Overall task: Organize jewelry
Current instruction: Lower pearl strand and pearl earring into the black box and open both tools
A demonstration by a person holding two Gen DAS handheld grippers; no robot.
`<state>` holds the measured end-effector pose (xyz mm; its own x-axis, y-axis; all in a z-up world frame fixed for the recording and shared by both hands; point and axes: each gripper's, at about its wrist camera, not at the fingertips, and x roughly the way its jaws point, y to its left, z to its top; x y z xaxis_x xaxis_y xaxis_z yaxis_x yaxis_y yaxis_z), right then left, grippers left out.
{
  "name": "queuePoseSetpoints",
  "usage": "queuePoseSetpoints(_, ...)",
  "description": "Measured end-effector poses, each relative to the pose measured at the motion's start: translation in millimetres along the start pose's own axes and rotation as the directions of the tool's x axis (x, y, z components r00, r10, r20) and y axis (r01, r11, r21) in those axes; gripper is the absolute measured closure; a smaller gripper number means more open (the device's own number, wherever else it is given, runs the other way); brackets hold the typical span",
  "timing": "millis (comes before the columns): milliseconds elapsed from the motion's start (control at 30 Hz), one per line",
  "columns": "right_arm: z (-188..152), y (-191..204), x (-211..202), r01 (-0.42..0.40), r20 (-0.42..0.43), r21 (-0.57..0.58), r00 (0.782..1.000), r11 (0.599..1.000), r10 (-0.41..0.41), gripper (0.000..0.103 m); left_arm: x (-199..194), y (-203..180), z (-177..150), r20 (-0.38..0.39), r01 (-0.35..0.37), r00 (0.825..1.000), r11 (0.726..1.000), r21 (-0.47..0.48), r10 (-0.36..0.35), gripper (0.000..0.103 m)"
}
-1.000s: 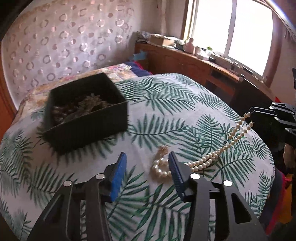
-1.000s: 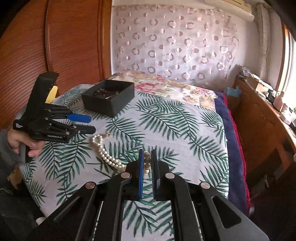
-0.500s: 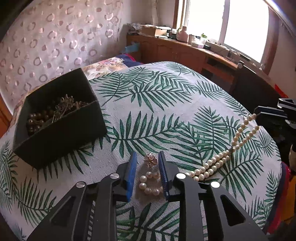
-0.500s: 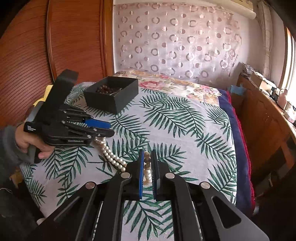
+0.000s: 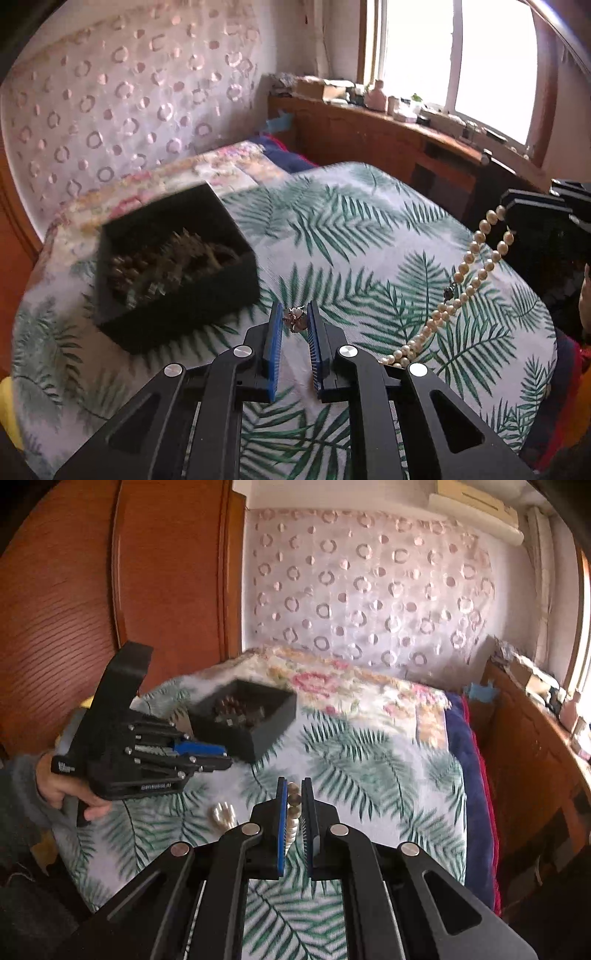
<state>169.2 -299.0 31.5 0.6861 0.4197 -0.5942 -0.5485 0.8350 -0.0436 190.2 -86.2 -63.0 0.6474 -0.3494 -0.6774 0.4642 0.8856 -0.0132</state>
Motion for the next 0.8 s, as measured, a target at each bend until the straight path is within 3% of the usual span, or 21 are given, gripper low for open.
queuePoseSetpoints(400, 78, 16, -3, -0.002, 0.108, -0.071, 0.994, 0.998, 0.010, 0.095, -36, 29, 13, 0.072, -0.056, 0.996, 0.998, -0.033, 0.059, 0.091)
queuePoseSetpoints(800, 162, 24, 23, 0.028, 0.202, -0.096, 0.979, 0.995, -0.008, 0.095, -21, 79, 27, 0.082, -0.105, 0.990, 0.989, -0.104, 0.114, 0.090)
